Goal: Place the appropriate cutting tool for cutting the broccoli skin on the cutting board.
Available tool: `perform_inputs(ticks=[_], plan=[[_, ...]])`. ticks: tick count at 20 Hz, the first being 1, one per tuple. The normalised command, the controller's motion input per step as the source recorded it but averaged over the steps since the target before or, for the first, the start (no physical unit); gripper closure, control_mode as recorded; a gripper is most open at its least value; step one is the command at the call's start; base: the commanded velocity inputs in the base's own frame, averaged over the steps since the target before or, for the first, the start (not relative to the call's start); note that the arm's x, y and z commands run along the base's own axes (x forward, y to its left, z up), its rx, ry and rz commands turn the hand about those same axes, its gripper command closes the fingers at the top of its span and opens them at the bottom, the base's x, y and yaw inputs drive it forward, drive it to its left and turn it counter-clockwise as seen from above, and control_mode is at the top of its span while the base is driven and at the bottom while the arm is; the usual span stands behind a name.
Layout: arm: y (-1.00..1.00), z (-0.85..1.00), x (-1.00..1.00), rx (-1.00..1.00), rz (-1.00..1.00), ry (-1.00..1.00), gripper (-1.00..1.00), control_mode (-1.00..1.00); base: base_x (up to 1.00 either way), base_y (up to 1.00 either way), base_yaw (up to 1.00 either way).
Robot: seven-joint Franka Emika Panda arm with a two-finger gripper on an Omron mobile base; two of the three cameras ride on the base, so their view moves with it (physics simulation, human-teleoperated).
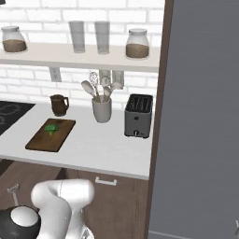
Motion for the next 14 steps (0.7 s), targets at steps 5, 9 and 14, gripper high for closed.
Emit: perform_inputs(ticks=[5,9,14], plan=[[-0.65,0.81,0.07,0.0,-0.02,-0.14,1.0,-1.0,0.0,0.0,0.0],[-0.77,0.57,0.68,0.04,-0.07,-0.01,1.0,-1.0,0.0,0.0,0.0],[-0.78,0.36,0.9,0.07,-0.09,0.0,1.0,-1.0,0.0,0.0,0.0]])
